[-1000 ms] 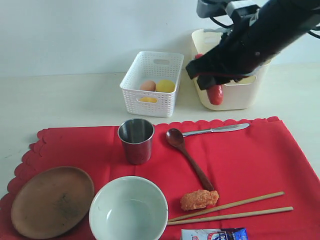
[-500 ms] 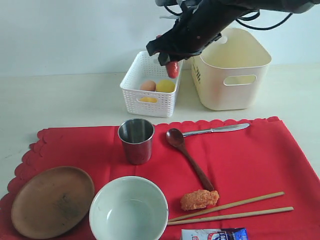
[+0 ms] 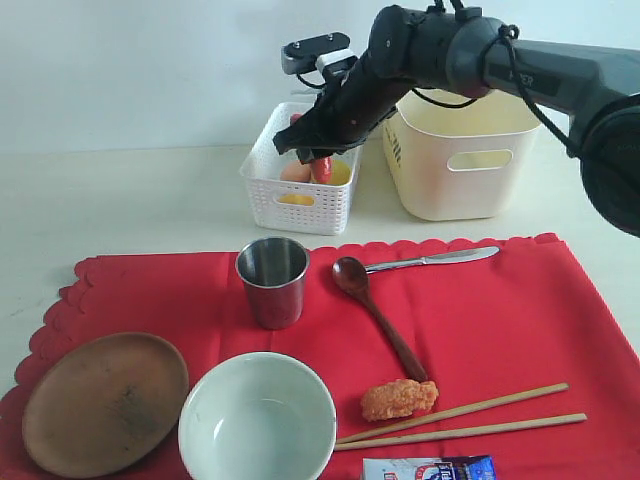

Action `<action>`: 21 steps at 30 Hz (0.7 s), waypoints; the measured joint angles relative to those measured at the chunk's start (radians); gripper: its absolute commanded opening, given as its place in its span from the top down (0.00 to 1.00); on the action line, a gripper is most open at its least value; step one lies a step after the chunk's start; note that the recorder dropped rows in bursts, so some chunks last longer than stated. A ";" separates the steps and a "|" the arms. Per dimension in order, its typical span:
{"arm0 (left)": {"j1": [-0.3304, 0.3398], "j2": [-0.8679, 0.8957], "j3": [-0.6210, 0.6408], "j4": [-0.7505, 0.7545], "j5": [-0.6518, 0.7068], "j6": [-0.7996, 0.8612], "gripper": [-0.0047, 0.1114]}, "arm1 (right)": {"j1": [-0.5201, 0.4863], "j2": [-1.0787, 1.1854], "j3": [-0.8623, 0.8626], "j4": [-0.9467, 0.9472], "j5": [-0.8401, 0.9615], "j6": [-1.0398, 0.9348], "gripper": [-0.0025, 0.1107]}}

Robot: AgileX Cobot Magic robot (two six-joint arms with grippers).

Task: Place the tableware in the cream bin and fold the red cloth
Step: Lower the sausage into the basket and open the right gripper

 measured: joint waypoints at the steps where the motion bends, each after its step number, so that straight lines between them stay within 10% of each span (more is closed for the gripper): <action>1: 0.000 0.000 0.000 0.000 0.000 0.000 0.96 | 0.000 0.005 -0.002 -0.004 -0.004 0.000 0.91; 16: 0.000 0.000 0.000 0.000 0.000 0.000 0.96 | 0.000 0.004 -0.002 -0.026 -0.023 0.000 0.37; 21: 0.000 0.000 0.000 0.000 0.000 0.000 0.96 | 0.000 -0.045 -0.002 -0.073 0.026 0.000 0.34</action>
